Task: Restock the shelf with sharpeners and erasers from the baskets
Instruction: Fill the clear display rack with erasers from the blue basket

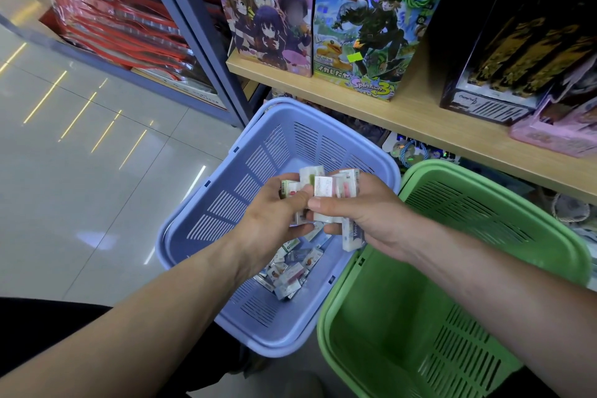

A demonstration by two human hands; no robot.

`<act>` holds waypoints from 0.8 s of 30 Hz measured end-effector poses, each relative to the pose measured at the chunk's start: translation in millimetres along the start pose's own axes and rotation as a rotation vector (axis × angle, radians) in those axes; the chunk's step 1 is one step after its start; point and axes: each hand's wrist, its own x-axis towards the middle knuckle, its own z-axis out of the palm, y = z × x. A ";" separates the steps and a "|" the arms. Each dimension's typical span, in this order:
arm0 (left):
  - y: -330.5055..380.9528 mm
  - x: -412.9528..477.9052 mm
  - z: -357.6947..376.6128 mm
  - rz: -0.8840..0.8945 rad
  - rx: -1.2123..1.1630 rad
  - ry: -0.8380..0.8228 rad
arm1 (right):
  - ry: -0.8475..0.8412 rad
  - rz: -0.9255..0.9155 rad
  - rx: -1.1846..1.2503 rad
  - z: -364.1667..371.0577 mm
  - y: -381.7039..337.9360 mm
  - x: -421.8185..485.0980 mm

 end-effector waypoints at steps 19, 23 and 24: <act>5.5 1.7 -7.5 0.037 0.004 -0.040 | -0.031 -0.075 -0.066 -2.8 3.0 3.4; 7.5 0.3 -8.3 0.037 -0.013 -0.013 | 0.002 -0.103 -0.067 -2.2 4.0 4.2; 7.9 0.4 -8.6 0.032 -0.022 -0.007 | 0.009 -0.113 -0.068 -2.2 4.0 4.3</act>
